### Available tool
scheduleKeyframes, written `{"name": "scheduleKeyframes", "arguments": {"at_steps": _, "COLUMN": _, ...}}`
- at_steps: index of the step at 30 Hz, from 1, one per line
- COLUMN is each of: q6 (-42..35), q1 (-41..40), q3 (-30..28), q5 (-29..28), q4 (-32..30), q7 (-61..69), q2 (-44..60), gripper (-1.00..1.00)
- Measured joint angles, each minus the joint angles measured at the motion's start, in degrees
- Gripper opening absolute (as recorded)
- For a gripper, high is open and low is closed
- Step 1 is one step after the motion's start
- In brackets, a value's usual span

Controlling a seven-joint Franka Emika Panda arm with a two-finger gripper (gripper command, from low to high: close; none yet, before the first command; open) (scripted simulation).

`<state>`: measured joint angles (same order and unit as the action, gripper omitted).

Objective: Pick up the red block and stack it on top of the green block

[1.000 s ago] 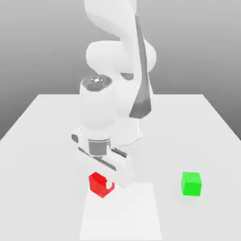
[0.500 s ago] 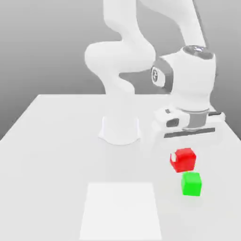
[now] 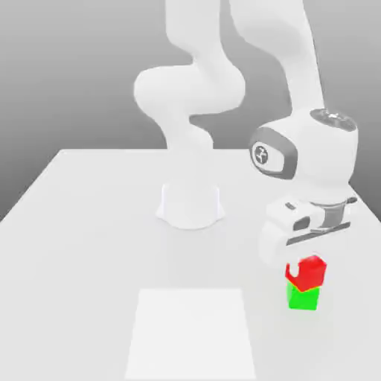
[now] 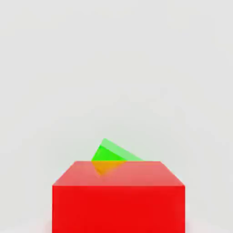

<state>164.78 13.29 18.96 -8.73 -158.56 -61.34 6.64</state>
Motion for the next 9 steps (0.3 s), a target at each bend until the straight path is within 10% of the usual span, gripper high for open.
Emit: {"name": "scheduleKeyframes", "arguments": {"at_steps": 9, "q6": -4.8, "q1": 0.2, "q3": 1.2, "q5": 5.8, "q4": 0.0, "q7": 4.1, "q2": -5.3, "gripper": 1.00}}
